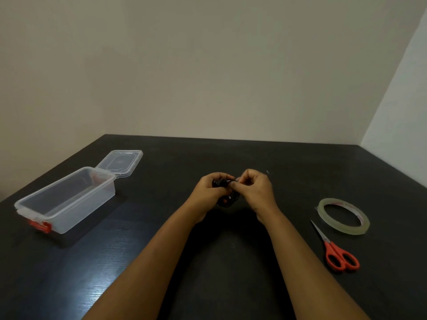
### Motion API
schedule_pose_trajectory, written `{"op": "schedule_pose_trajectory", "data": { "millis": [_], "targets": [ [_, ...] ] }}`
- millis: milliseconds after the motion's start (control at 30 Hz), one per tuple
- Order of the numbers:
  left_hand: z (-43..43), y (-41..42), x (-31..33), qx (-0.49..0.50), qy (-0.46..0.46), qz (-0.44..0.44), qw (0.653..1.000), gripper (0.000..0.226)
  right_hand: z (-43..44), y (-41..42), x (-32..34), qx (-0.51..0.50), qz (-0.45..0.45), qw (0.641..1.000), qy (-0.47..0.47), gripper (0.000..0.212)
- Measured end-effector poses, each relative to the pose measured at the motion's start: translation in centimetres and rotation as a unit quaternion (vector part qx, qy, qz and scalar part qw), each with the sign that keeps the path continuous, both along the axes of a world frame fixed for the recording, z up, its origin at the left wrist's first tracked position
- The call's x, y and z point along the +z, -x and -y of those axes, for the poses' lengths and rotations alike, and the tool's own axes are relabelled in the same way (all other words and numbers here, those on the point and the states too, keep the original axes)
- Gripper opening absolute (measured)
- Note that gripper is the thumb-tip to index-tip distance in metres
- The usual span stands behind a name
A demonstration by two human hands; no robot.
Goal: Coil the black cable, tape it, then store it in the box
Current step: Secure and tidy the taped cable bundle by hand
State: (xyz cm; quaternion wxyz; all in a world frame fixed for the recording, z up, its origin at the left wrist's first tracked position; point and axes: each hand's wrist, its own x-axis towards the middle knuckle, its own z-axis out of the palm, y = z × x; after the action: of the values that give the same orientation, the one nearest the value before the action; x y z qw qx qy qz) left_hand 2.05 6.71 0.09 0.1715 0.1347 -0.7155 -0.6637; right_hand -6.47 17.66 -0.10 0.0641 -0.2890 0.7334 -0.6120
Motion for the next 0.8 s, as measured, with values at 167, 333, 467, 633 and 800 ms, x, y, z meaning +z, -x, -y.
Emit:
{"op": "schedule_pose_trajectory", "data": {
  "millis": [167, 333, 467, 633, 800],
  "targets": [
    [-0.1, 0.0, 0.0, -0.01, 0.004, 0.005, 1.0, 0.024, -0.2, 0.3, -0.2, 0.036, 0.037, 0.999, 0.003, 0.023],
    [-0.4, -0.1, 0.2, 0.015, 0.013, -0.017, 1.0, 0.021, -0.7, 0.4, 0.2, 0.096, 0.066, 0.993, 0.019, 0.022],
    [0.0, -0.5, 0.7, -0.001, 0.008, -0.03, 1.0, 0.02, -0.7, 0.3, 0.6, 0.119, 0.055, 0.991, 0.014, 0.019],
    [-0.1, -0.6, 1.1, 0.012, 0.009, -0.041, 0.999, 0.021, -1.5, 0.8, 0.9, 0.165, 0.141, 0.973, 0.083, 0.012],
    [-0.3, -0.6, 1.0, 0.021, -0.025, -0.041, 0.999, 0.023, -1.7, 0.9, 0.5, 0.166, 0.142, 0.971, 0.098, 0.016]
  ]
}}
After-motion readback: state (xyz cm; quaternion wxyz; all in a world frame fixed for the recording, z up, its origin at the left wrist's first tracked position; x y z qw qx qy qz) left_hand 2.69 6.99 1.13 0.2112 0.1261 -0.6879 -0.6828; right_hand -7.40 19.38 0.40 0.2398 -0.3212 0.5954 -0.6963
